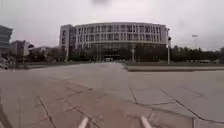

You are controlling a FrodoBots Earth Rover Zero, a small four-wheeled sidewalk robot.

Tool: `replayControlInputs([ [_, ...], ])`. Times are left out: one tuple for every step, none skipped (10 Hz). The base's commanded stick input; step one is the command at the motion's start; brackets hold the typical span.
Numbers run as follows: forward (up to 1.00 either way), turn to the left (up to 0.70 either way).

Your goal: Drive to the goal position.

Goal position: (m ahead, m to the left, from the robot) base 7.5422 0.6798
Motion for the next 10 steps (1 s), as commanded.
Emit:
replayControlInputs([
  [1.0, 0.02],
  [1.0, 0.02],
  [1.0, 0.02],
  [1.0, 0.02],
  [1.0, 0.02],
  [1.0, 0.02],
  [1.0, 0.02],
  [1.0, 0.02],
  [1.0, 0.02],
  [1.0, 0.02],
])
